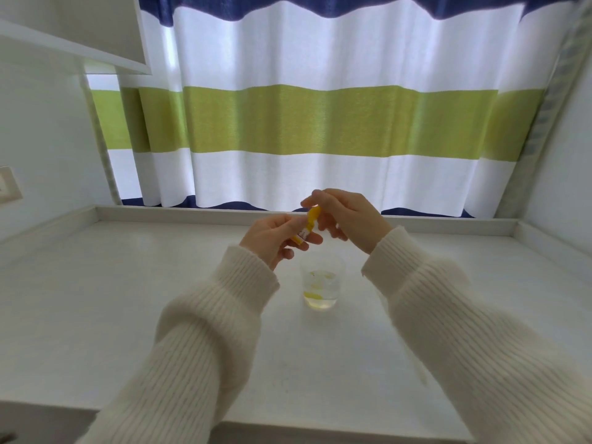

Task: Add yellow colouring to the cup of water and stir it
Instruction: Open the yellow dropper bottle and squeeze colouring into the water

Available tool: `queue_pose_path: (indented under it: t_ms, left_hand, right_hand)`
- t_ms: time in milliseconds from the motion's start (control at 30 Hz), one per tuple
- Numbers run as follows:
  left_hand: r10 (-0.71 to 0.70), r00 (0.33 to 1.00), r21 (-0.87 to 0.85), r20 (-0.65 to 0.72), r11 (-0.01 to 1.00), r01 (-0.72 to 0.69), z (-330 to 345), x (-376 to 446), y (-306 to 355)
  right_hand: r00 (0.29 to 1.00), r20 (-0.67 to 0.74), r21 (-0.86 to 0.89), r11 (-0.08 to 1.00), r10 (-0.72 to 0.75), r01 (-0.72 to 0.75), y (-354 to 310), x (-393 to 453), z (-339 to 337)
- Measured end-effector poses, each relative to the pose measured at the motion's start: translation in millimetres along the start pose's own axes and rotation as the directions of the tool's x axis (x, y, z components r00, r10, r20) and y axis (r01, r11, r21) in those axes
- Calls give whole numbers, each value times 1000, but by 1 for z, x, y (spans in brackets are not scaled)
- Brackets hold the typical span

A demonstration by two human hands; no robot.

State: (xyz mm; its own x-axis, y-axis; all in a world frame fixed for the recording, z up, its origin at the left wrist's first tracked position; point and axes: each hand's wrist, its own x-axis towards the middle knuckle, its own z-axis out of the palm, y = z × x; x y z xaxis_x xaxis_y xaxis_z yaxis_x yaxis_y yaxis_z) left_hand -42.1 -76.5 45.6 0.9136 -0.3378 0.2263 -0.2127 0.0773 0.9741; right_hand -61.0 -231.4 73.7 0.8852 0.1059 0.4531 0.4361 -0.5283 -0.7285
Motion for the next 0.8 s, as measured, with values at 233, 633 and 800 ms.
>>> queue_pose_path:
  t_ms: [233, 633, 800]
  left_hand:
    - [9, 1000, -125, 12, 992, -8, -4, 0, -1]
    - [292, 955, 549, 51, 791, -271, -12, -1, 12]
    - [147, 989, 687, 0, 718, -107, -28, 3, 5]
  right_hand:
    - [994, 108, 297, 954, 17, -49, 4, 0, -5]
    - [999, 16, 261, 965, -43, 37, -2, -5, 1]
    - [1000, -4, 205, 978, -28, 29, 3, -13, -6]
